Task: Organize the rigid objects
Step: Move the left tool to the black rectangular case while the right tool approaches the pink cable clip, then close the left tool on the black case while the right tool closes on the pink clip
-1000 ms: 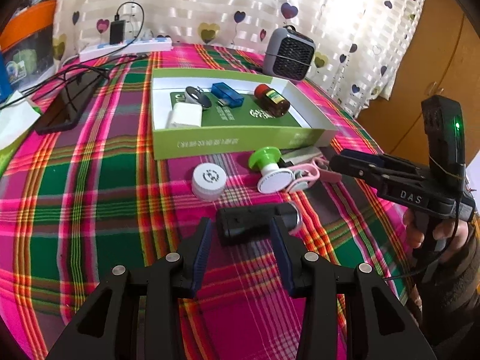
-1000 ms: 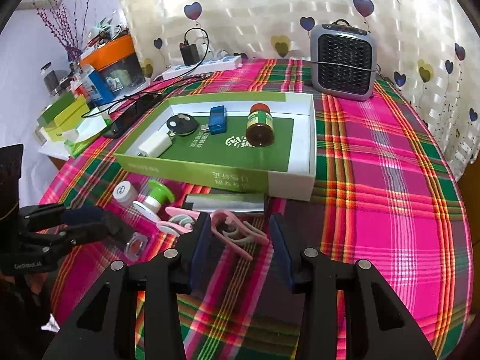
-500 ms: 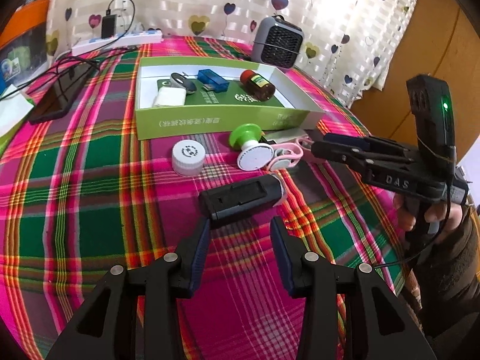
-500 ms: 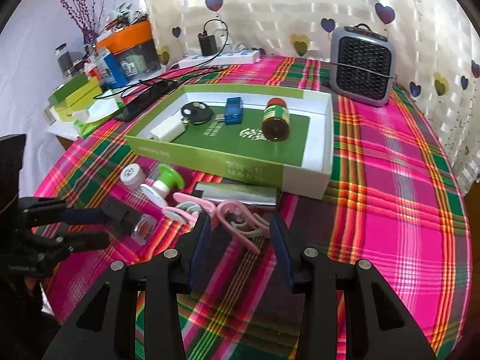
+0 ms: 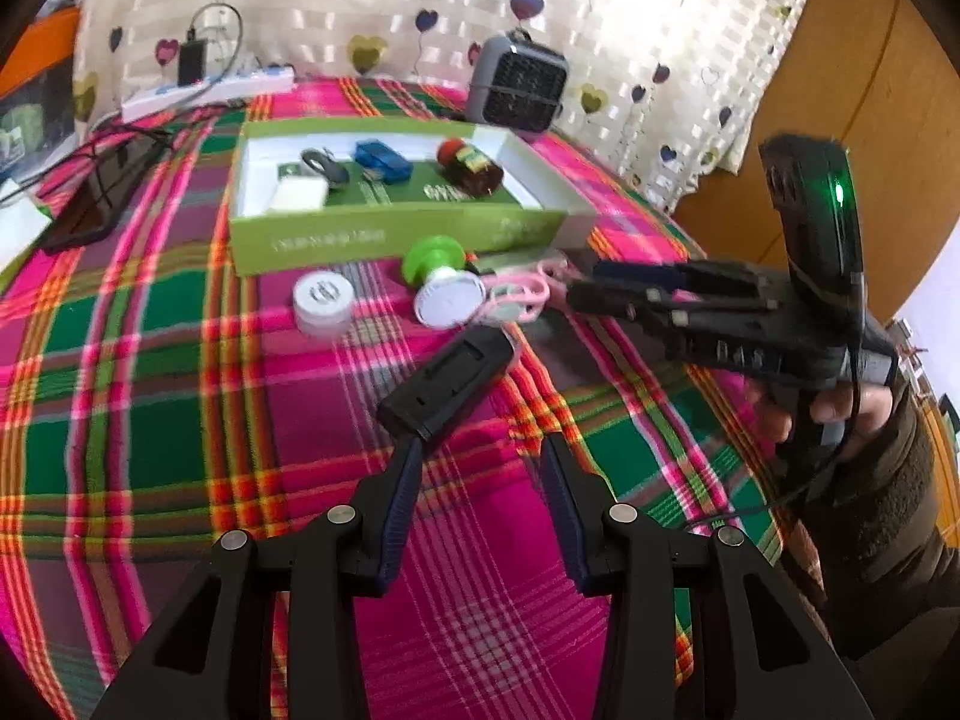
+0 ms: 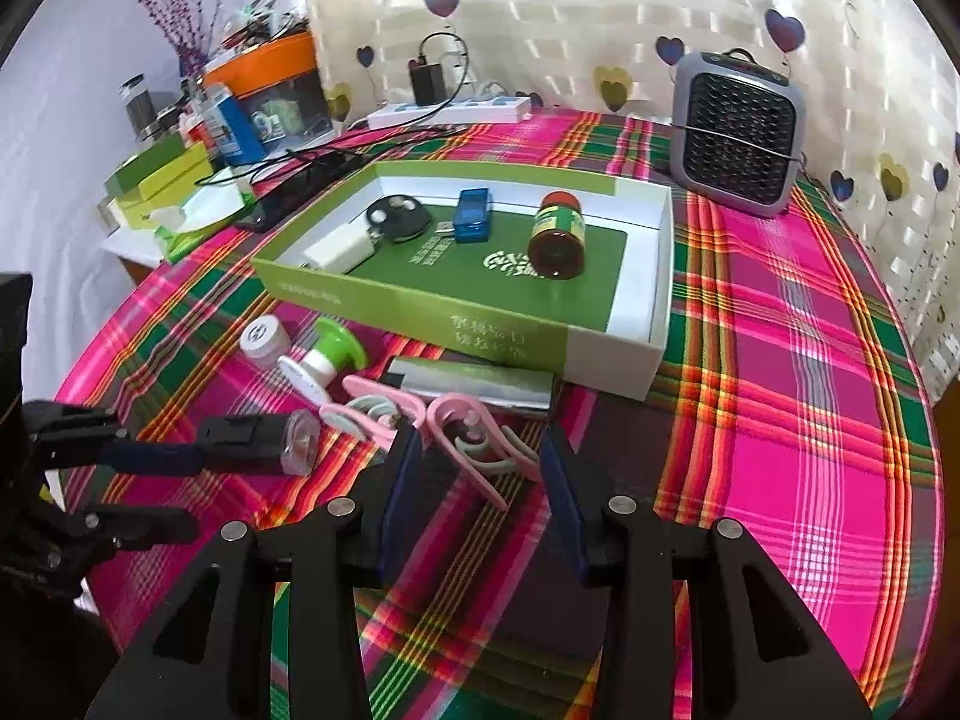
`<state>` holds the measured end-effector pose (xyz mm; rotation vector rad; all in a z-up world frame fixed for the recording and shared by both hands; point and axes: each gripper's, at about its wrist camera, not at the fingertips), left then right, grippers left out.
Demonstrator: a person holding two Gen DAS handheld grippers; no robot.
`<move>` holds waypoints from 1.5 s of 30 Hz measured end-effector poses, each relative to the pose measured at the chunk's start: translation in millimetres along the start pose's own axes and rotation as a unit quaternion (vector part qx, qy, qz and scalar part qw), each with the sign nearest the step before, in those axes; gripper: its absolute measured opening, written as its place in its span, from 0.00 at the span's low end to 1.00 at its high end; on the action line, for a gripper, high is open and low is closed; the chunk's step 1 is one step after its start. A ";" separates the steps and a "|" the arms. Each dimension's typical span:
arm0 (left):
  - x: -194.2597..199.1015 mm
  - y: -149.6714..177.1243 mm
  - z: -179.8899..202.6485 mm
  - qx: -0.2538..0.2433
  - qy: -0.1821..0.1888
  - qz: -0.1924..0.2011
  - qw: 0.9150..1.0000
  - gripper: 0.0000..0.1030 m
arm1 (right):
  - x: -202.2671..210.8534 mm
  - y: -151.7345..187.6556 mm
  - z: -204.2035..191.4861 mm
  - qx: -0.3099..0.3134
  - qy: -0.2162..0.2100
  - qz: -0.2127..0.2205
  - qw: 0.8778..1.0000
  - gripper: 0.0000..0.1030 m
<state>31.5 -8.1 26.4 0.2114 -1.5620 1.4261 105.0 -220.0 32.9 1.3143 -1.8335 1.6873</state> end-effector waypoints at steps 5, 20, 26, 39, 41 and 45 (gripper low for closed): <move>9.5 -7.8 -11.2 0.003 -0.027 0.016 0.999 0.38 | 2.1 0.4 0.3 0.008 0.007 0.005 1.000 0.41; -17.1 -23.7 -10.2 -0.042 -0.031 -0.009 0.999 0.39 | -12.6 4.7 -4.9 0.045 -0.001 -0.036 0.998 0.41; -24.9 -26.0 -6.3 -0.055 -0.034 -0.020 0.998 0.39 | -15.3 5.0 -8.5 0.053 0.002 -0.038 0.998 0.41; -42.2 -30.0 4.7 -0.072 -0.034 -0.043 0.996 0.39 | -18.0 2.9 -10.8 0.051 0.023 -0.029 0.998 0.41; -43.6 -30.3 5.9 -0.074 -0.037 -0.043 0.996 0.39 | -18.3 2.7 -10.6 0.047 0.025 -0.027 0.998 0.41; -45.6 -32.0 7.1 -0.076 -0.050 -0.043 0.995 0.39 | -18.5 2.3 -9.9 0.042 0.031 -0.023 0.998 0.41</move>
Point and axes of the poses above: each gripper's, at about its wrist camera, not at the fingertips, and x roughly against the way its jaws point, z to its right, y to its underside, and after that the axes turned 12 degrees about -x, right-handed
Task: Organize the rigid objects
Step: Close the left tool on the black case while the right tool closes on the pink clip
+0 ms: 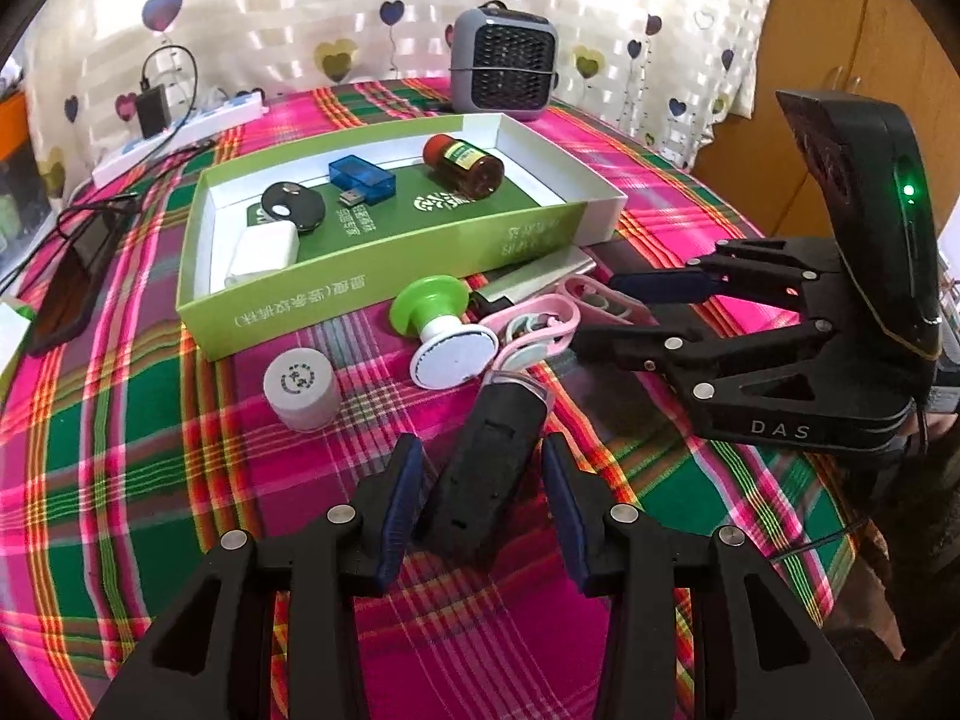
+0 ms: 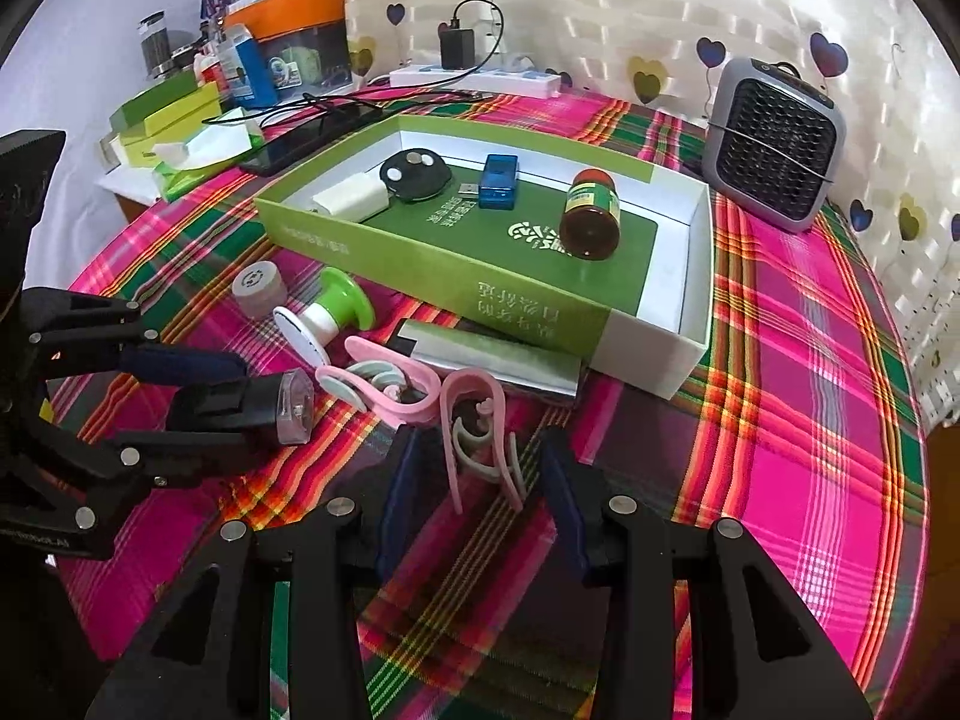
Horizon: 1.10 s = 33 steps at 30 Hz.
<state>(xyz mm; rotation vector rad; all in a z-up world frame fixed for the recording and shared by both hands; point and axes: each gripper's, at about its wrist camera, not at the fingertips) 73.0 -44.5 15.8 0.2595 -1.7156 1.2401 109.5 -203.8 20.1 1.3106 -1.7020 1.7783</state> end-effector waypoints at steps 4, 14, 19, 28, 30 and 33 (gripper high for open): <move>-1.4 -1.3 1.1 -0.001 -0.011 -0.001 1.000 0.39 | -0.1 -0.5 1.5 -0.007 0.002 0.002 1.000 0.41; -0.6 0.3 1.3 0.003 -0.018 0.002 1.000 0.37 | 0.0 -0.5 0.8 -0.009 0.006 0.003 1.000 0.41; 0.3 1.7 -0.2 0.008 -0.021 0.002 1.000 0.30 | 0.1 -0.6 0.8 -0.008 0.006 0.004 1.000 0.41; 2.5 3.1 -1.3 0.010 -0.023 0.003 1.000 0.26 | 1.5 0.3 -2.3 -0.001 -0.005 0.003 1.000 0.28; 2.6 3.2 -1.5 0.011 -0.023 0.004 1.000 0.26 | 1.9 0.7 -2.2 -0.002 -0.006 0.004 1.000 0.24; 2.8 3.6 -2.3 0.013 -0.022 0.005 1.000 0.25 | 1.8 0.7 -2.2 -0.002 -0.006 0.003 1.000 0.24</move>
Point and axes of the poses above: each gripper's, at about its wrist camera, not at the fingertips, and x roughly against the way its jaws point, z to its right, y to its underside, and after that the axes turned 12 degrees about -x, right-handed
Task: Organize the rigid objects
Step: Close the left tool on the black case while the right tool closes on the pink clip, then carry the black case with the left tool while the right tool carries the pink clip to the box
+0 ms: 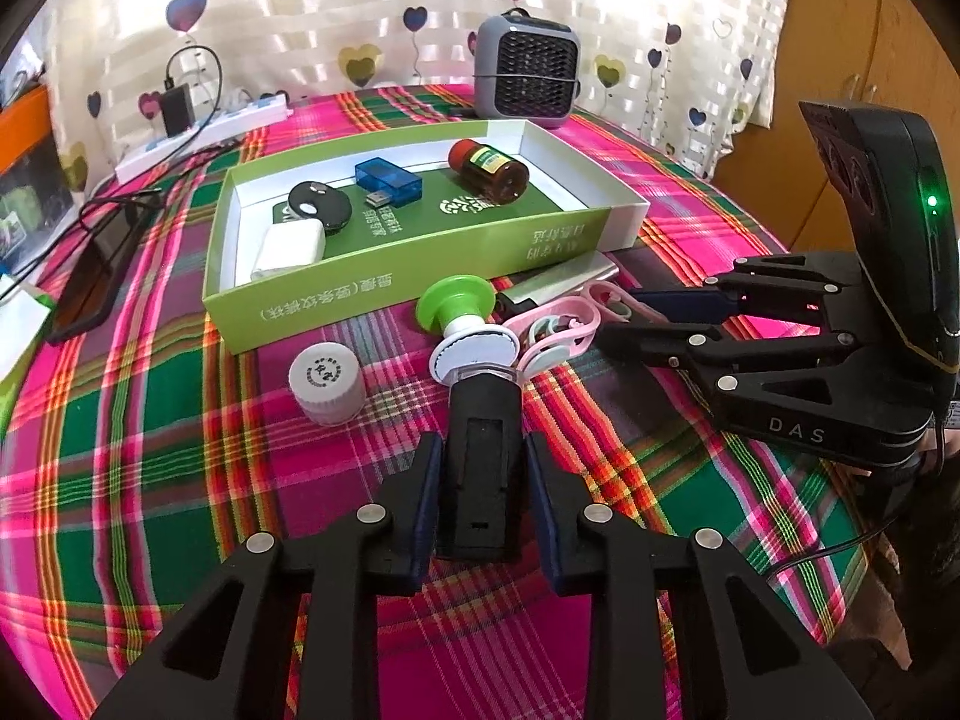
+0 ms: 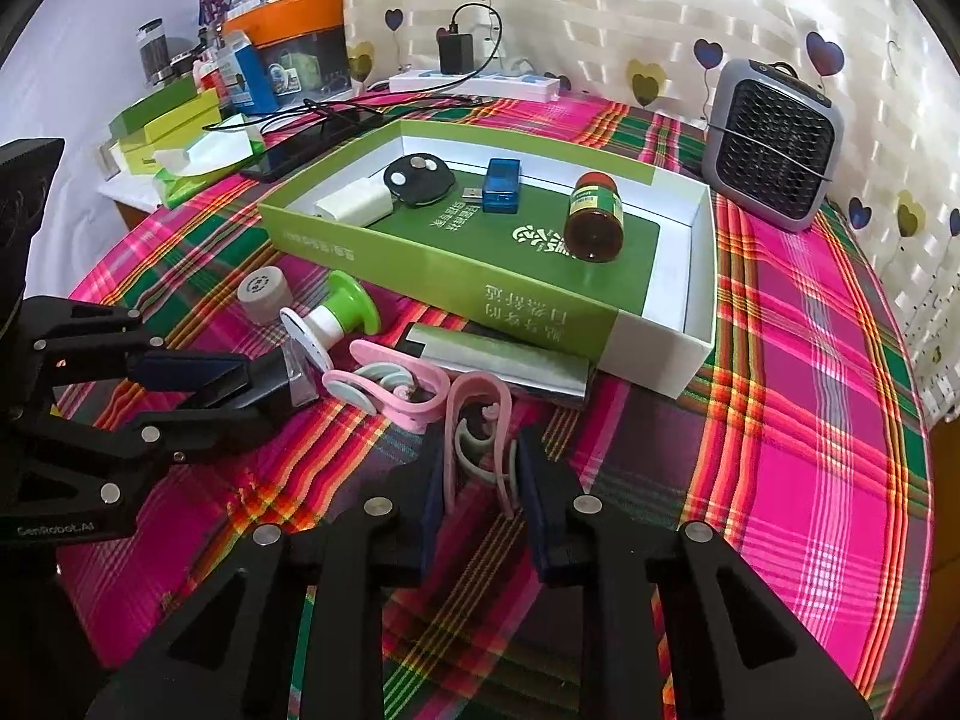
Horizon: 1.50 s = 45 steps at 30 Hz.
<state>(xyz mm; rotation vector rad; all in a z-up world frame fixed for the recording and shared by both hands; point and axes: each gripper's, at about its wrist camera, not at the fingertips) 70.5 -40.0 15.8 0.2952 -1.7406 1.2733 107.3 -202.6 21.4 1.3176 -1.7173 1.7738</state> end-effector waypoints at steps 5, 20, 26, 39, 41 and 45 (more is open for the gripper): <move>1.0 0.2 -0.8 0.001 0.000 0.000 1.000 0.25 | 0.0 0.1 -0.1 0.000 0.000 0.000 1.000 0.24; 0.4 1.3 -0.9 0.002 0.001 0.001 1.000 0.25 | 0.5 0.3 -0.2 0.000 0.000 0.000 1.000 0.24; 1.8 1.2 -1.8 0.004 0.001 0.001 1.000 0.25 | 0.9 0.5 -0.7 0.000 0.000 0.000 1.000 0.24; 3.9 4.2 -2.5 0.011 0.001 0.003 1.000 0.25 | 1.7 1.1 -0.1 -0.005 0.000 0.001 1.000 0.24; 4.3 4.6 -2.2 0.012 0.000 0.003 1.000 0.25 | 3.0 2.2 -0.2 -0.009 0.001 0.001 1.000 0.24; 5.5 5.9 -2.4 0.016 -0.001 0.004 1.000 0.25 | 5.2 4.0 0.5 -0.018 0.003 0.003 1.000 0.23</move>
Point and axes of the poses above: each gripper's, at about its wrist camera, not at the fingertips, and x roughly against the way its jaws point, z to its right, y to its underside, and after that the axes turned 12 degrees about -x, right-handed
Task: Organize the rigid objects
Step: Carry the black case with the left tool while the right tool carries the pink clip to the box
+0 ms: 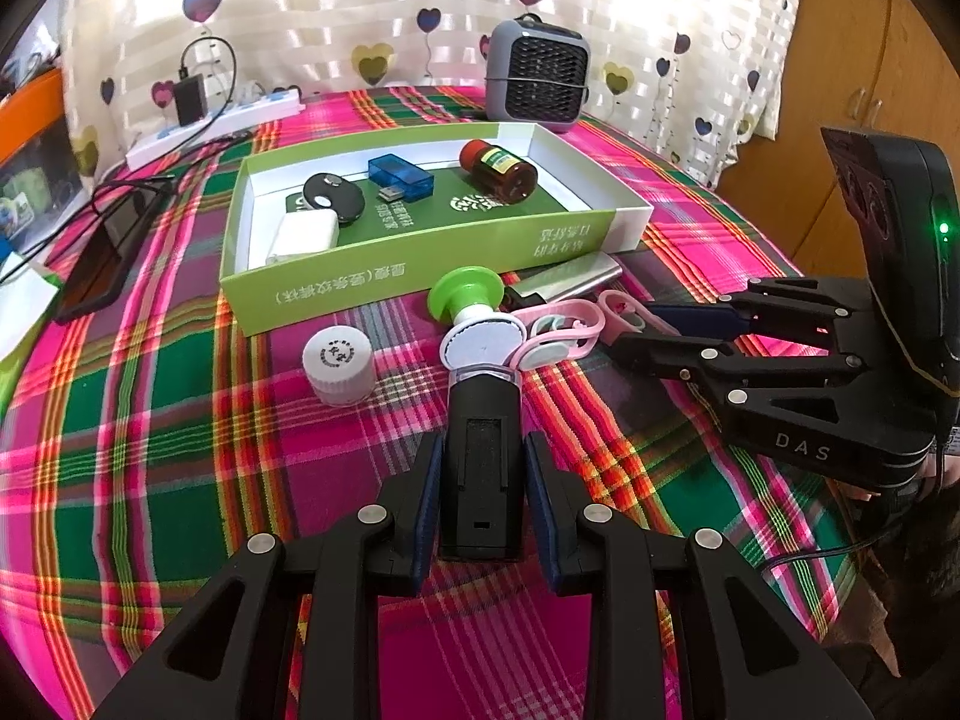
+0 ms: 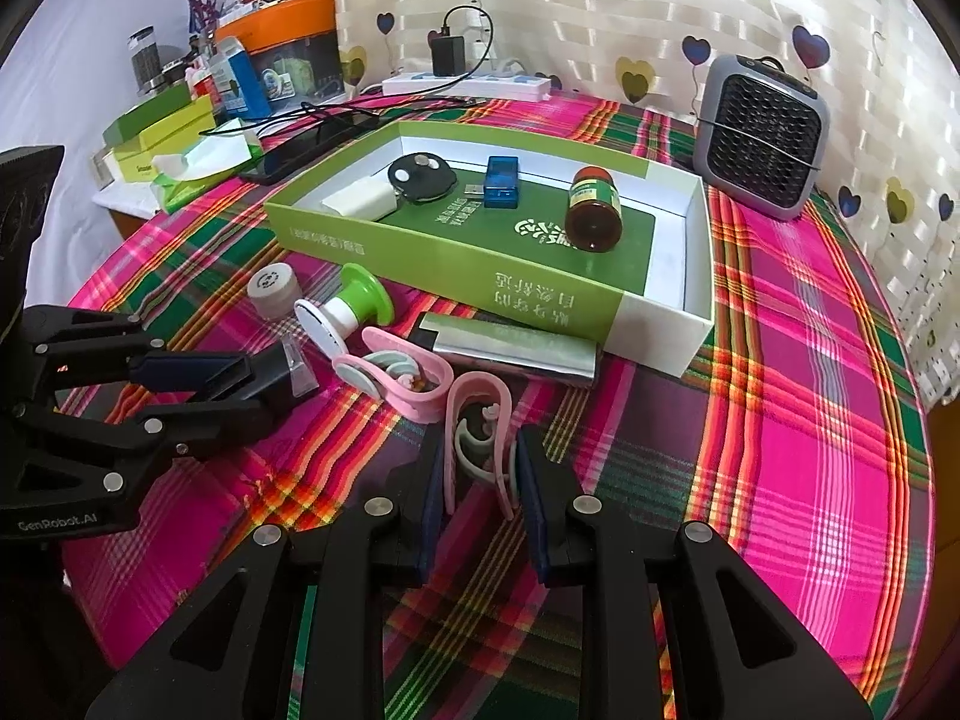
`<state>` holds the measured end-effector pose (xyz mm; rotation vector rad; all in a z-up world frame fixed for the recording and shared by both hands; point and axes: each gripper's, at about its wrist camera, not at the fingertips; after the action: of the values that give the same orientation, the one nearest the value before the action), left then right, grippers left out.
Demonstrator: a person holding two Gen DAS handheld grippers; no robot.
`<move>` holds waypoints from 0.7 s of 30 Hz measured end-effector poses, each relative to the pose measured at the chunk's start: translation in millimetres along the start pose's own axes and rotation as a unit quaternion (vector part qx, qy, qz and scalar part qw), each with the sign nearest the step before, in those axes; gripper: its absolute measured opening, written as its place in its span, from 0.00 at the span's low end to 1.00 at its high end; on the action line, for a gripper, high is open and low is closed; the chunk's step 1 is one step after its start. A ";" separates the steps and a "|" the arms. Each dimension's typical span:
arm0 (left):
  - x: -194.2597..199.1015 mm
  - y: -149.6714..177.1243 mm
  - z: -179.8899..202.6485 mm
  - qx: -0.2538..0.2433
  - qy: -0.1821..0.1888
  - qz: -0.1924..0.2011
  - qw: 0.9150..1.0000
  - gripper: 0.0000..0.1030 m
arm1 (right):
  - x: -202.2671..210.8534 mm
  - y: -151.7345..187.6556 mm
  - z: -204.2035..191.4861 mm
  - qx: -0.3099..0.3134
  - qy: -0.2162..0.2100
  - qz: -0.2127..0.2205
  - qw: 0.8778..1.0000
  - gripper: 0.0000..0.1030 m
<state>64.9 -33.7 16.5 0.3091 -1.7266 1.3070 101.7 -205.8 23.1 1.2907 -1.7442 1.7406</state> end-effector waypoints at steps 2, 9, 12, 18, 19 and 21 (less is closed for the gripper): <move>1.0 0.9 0.0 0.002 -0.001 0.001 1.000 0.25 | 1.3 1.1 0.8 -0.005 0.000 0.001 1.000 0.23; 4.0 1.9 0.1 0.006 -0.006 0.004 1.000 0.25 | 6.8 5.5 -1.6 -0.013 -0.003 0.006 1.000 0.23; 5.9 1.7 0.5 0.006 -0.006 0.006 1.000 0.25 | 8.3 6.2 -2.1 -0.015 -0.005 0.009 1.000 0.23; 9.7 0.6 0.6 0.006 -0.010 0.010 1.000 0.25 | 11.8 7.8 -4.6 -0.019 -0.008 0.012 1.000 0.23; 10.4 0.3 0.6 0.005 -0.011 0.011 1.000 0.25 | 13.0 7.8 -4.9 -0.019 -0.008 0.014 1.000 0.23; 12.3 -0.2 0.5 0.007 -0.012 0.014 1.000 0.25 | 15.1 7.6 -5.4 -0.020 -0.009 0.017 1.000 0.23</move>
<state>58.1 -30.3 26.2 0.3105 -1.7494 1.3406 86.0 -207.3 31.4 1.2695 -1.8119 1.7081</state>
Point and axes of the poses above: each gripper's, at about its wrist camera, not at the fingertips, and x roughly against the way its jaws point, z to its right, y to its underside, and after that the axes turned 12 degrees about -x, right-handed
